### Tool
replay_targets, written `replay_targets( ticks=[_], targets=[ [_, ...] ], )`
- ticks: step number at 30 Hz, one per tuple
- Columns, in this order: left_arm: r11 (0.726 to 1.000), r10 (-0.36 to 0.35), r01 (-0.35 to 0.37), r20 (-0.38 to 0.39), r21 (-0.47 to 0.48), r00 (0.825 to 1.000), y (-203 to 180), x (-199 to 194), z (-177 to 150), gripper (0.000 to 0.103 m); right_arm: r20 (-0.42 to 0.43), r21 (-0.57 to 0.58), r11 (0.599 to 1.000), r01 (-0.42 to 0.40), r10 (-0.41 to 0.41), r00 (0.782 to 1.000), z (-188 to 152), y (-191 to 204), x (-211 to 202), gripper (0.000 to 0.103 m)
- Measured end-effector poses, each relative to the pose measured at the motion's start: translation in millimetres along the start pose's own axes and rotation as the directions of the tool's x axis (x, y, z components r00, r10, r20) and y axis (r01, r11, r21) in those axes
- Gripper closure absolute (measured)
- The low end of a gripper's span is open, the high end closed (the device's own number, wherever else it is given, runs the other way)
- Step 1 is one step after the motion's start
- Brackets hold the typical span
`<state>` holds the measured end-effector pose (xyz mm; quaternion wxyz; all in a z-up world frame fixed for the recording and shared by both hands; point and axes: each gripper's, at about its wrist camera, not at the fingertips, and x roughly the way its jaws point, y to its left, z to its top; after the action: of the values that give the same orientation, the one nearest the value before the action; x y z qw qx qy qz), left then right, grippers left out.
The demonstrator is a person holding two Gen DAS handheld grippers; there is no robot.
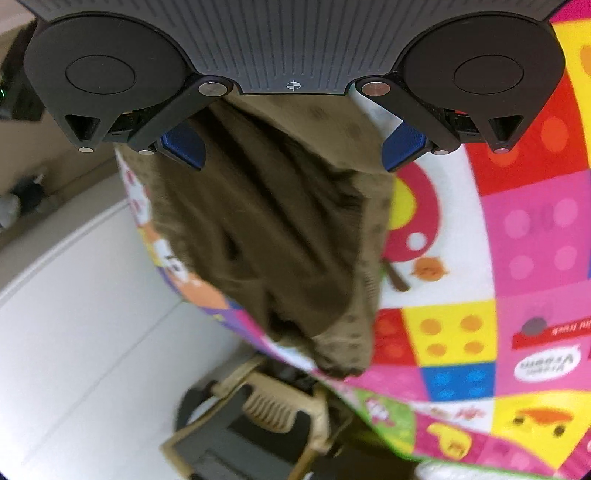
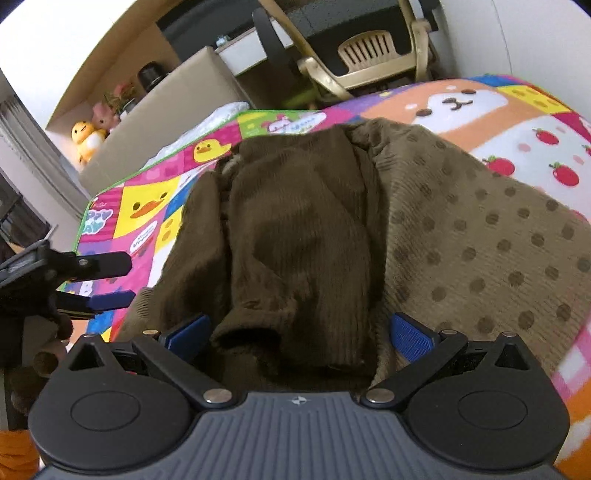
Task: Fold clothes
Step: 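Grasp the dress edge with the left gripper while the right gripper grasps another edge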
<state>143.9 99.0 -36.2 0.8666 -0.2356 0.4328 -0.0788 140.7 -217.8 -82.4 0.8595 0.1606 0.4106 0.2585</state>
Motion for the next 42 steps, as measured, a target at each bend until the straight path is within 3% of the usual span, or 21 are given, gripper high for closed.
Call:
replay_targets(
  ticks=[2,7,9,11,13,16,18,19,20,21,23,27,31,35,38,42],
  targets=[
    [0.999,-0.018,0.018,-0.01,-0.034,1.0,10,9,14,0.0,0.008,0.012,1.0,-0.014,0.014,1.0,-2,-3,0,0.0],
    [0.996,-0.077,0.075,-0.054,-0.039,0.996,27,22,1,0.0,0.122,0.191,0.975,-0.111,0.088,0.989,-14,-26,-8,0.0],
    [0.992,-0.122,0.12,-0.043,-0.039,0.992,26,23,1,0.0,0.082,0.151,0.983,-0.106,0.094,0.992,-8,-23,-7,0.0],
    [0.981,-0.185,0.181,-0.05,-0.072,0.981,27,27,2,0.0,0.058,0.09,0.993,-0.074,0.069,0.996,2,-15,-9,0.0],
    [0.967,-0.239,0.232,-0.059,-0.1,0.969,27,32,1,0.0,0.142,-0.072,0.997,-0.004,0.014,0.99,19,2,-22,0.0],
    [0.959,-0.265,0.258,-0.05,-0.116,0.963,27,34,-3,0.001,0.277,-0.295,0.933,0.207,-0.124,0.953,56,21,-23,0.0],
    [0.956,-0.271,0.263,-0.046,-0.134,0.961,29,34,-3,0.004,0.276,-0.322,0.915,0.243,-0.155,0.949,83,13,-8,0.004],
    [0.957,-0.263,0.255,-0.041,-0.141,0.964,29,33,-3,0.009,0.256,-0.307,0.917,0.256,-0.18,0.95,97,3,9,0.016],
    [0.958,-0.254,0.246,-0.036,-0.145,0.967,30,33,-3,0.021,0.234,-0.288,0.919,0.27,-0.206,0.95,111,-7,26,0.021],
    [0.96,-0.245,0.238,-0.031,-0.148,0.969,31,32,-3,0.025,0.212,-0.269,0.92,0.285,-0.232,0.949,124,-17,43,0.029],
    [0.959,-0.246,0.239,-0.024,-0.154,0.969,33,33,-3,0.025,0.182,-0.259,0.915,0.309,-0.268,0.946,134,-30,72,0.031],
    [0.96,-0.248,0.243,-0.022,-0.136,0.968,33,36,-6,0.026,0.121,-0.255,0.918,0.304,-0.281,0.952,119,-35,99,0.046],
    [0.984,-0.177,0.178,0.017,-0.034,0.984,26,33,-9,0.047,0.092,-0.256,0.936,0.242,-0.225,0.97,98,-16,89,0.068],
    [0.99,-0.144,0.144,0.044,0.007,0.989,31,22,-17,0.07,0.054,-0.297,0.936,0.192,-0.184,0.981,74,8,73,0.071],
    [0.99,-0.138,0.137,0.06,0.019,0.989,44,2,-24,0.079,0.001,-0.329,0.937,0.113,-0.12,0.993,44,29,55,0.072],
    [0.988,-0.148,0.145,0.063,0.052,0.987,56,-42,-51,0.081,-0.065,-0.407,0.913,0.037,-0.069,0.995,-5,56,30,0.072]
  ],
)
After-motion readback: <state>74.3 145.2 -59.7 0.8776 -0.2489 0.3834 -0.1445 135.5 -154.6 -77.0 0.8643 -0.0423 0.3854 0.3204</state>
